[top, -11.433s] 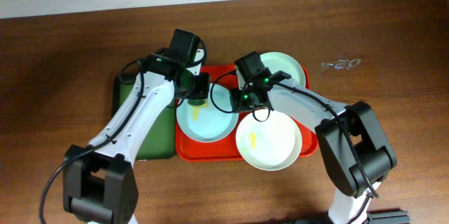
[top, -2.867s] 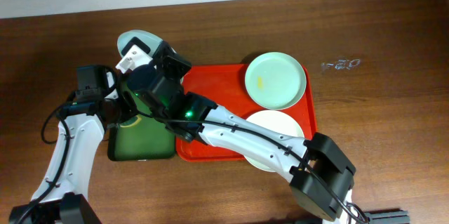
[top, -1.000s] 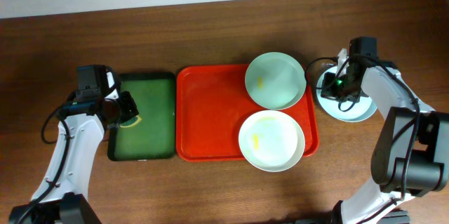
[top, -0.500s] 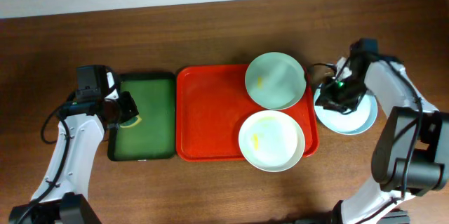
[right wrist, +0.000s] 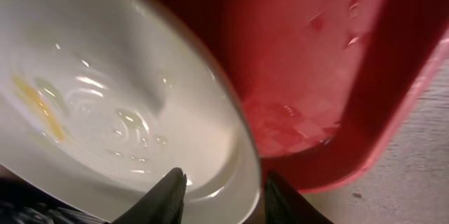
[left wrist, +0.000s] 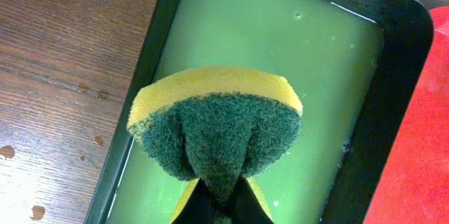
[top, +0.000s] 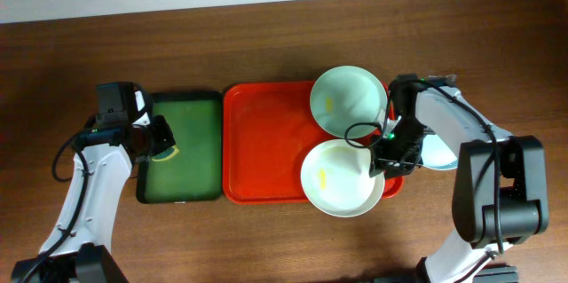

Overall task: Clean dirty plates on tray and stack at the side
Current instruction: 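Drag the cream plate left on the red tray with the right gripper, then move the sponge with the left gripper onto the cream plate, then scrub the cream plate with the sponge in the left gripper, then return the sponge to the green tray and release it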

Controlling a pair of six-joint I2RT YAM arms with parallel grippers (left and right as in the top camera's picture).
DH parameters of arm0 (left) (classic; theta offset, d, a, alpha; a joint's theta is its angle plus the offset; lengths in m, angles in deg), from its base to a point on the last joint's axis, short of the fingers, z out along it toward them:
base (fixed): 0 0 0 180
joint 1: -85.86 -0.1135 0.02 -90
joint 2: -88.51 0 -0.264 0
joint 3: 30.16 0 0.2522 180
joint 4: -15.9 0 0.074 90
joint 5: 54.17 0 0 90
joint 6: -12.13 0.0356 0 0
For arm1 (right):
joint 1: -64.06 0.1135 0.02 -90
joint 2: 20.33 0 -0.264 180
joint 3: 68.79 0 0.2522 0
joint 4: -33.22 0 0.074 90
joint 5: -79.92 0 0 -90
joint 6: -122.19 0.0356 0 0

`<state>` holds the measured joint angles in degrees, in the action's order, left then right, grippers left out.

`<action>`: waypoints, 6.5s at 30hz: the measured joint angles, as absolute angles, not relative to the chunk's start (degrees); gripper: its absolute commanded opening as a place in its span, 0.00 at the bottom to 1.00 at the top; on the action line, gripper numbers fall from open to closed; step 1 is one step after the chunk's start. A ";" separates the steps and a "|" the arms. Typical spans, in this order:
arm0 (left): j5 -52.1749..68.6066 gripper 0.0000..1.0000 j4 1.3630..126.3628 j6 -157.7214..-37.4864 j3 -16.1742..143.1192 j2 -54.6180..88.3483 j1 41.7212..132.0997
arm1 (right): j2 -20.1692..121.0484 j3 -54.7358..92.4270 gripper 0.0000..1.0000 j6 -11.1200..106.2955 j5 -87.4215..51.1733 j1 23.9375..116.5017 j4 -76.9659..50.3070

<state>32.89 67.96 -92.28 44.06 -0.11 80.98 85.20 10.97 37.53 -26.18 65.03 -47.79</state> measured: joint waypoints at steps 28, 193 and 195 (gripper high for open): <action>32.89 0.00 67.96 -92.28 44.06 -0.11 80.98 | 85.25 8.10 0.04 65.23 -21.44 85.97 -11.72; 38.20 0.32 84.11 -91.84 59.32 -20.96 92.47 | 85.47 8.04 0.20 65.16 -19.82 89.77 -8.31; 38.20 0.32 84.33 -91.82 59.71 -15.56 92.41 | 85.47 8.04 0.22 65.18 -19.84 89.77 -8.29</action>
